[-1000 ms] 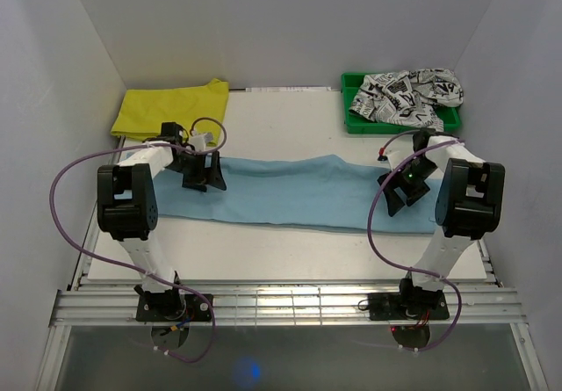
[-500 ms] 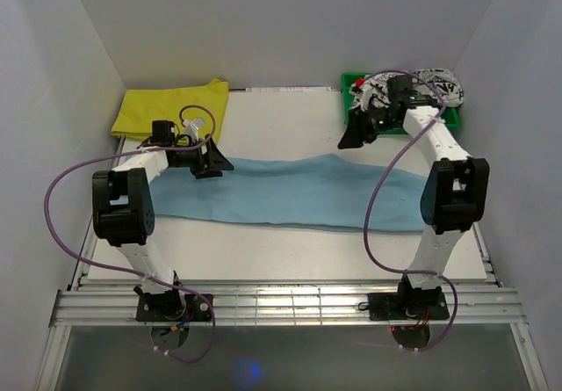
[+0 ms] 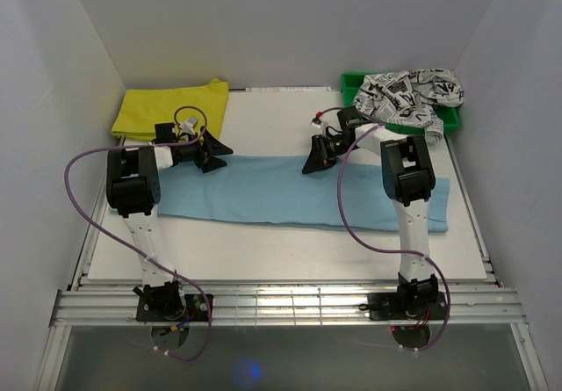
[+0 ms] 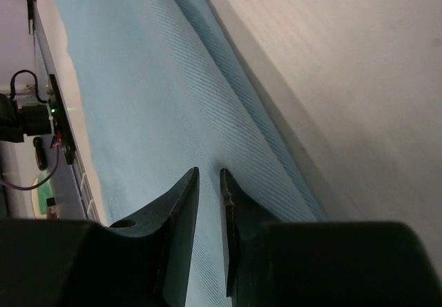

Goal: Fold and stack the trousers
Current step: Fold the trousers

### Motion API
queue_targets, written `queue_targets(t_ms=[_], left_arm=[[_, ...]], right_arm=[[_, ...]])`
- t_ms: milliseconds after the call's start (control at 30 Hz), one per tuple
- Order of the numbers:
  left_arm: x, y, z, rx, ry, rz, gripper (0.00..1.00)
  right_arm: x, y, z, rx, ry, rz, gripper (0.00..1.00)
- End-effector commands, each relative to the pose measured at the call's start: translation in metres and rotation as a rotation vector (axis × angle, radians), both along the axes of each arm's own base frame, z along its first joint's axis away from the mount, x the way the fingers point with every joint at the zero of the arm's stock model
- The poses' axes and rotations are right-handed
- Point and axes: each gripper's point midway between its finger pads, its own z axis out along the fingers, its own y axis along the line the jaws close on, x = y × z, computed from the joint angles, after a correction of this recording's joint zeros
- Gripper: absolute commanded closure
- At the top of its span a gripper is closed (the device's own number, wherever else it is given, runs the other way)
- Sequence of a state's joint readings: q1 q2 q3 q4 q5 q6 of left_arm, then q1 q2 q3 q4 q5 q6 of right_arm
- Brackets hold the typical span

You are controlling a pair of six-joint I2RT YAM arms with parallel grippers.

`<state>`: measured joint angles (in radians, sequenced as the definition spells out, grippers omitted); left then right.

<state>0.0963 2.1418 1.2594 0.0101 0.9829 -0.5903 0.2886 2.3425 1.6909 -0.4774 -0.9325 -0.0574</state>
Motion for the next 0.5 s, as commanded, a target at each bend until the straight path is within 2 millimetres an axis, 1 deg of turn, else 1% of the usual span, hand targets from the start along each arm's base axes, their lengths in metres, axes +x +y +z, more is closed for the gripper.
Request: queue_targets(t_ms=[0,33,67,133,167,200,233,267,300,333,367,400,433,467], left_arm=[[0.023,0.038,-0.014,0.075,-0.027,0.104,0.18],[0.027,0.045,-0.014,0.087,-0.046,0.103,0.18],[0.029,0.053,-0.009,0.086,-0.065,0.110,0.17],[0.032,0.060,0.005,0.074,-0.109,0.100,0.15],[0.032,0.065,0.018,0.067,-0.152,0.072,0.14],[0.031,0.067,0.034,0.068,-0.185,0.060,0.13],[0.029,0.070,0.043,0.071,-0.203,0.052,0.13],[0.026,0.077,0.051,0.067,-0.207,0.058,0.12],[0.022,0.084,0.056,0.075,-0.216,0.066,0.12],[0.019,0.090,0.068,0.081,-0.231,0.079,0.12],[0.017,0.104,0.071,0.086,-0.223,0.114,0.12],[0.012,0.110,0.071,0.094,-0.218,0.130,0.12],[0.009,0.114,0.078,0.113,-0.228,0.141,0.12],[0.009,0.125,0.079,0.139,-0.234,0.162,0.12]], right_arm=[[0.050,-0.045,-0.022,-0.138,-0.121,-0.110,0.75],[0.054,-0.056,-0.026,-0.147,-0.127,-0.114,0.75],[0.051,-0.061,-0.027,-0.159,-0.113,-0.108,0.75],[0.047,-0.073,-0.029,-0.181,-0.127,-0.085,0.75],[0.037,-0.076,-0.027,-0.184,-0.100,-0.066,0.75],[0.032,-0.077,-0.025,-0.179,-0.097,-0.042,0.75],[0.026,-0.077,-0.023,-0.179,-0.099,-0.012,0.75],[0.021,-0.079,-0.021,-0.178,-0.134,0.036,0.75],[0.011,-0.082,-0.021,-0.191,-0.107,0.057,0.75],[0.005,-0.085,-0.023,-0.201,-0.102,0.076,0.74],[0.002,-0.088,-0.021,-0.208,-0.130,0.108,0.73],[0.000,-0.092,-0.021,-0.229,-0.136,0.117,0.73],[-0.001,-0.094,-0.019,-0.235,-0.138,0.116,0.73],[0.003,-0.095,-0.008,-0.233,-0.165,0.111,0.73]])
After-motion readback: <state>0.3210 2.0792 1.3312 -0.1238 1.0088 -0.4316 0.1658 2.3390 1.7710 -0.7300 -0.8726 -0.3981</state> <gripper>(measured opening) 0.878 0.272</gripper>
